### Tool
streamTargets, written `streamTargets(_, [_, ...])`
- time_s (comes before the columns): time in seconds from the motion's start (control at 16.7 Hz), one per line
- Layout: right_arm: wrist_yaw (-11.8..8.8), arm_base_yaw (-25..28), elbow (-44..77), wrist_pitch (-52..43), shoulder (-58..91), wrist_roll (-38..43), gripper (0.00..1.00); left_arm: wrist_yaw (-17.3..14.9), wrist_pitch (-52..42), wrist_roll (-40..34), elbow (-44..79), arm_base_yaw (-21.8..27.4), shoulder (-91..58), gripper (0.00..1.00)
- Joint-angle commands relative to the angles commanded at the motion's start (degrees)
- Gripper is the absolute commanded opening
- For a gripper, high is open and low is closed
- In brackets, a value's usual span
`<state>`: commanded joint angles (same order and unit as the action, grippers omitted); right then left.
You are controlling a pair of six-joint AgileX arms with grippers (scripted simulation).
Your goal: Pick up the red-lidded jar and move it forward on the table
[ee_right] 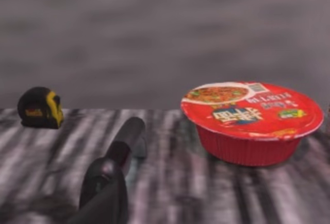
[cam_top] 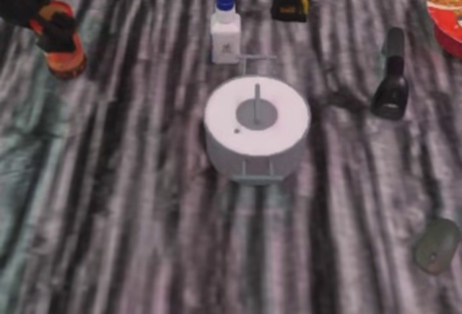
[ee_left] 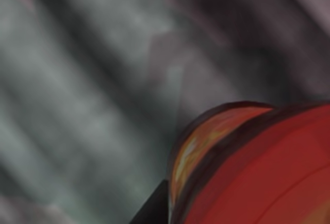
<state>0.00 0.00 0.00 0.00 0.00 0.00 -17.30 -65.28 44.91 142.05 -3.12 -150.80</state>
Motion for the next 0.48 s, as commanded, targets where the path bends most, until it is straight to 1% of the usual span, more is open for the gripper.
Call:
streamTargets(0.24, [0.0,0.0,0.0,0.0,0.0,0.0,1.0,0.1,0.2,0.1,-6.6,-0.6,6.6,0.0])
streamTargets(0.48, [0.0,0.0,0.0,0.0,0.0,0.0,1.0,0.1,0.1,0.6,-21.2,-1.4,21.1,0.0])
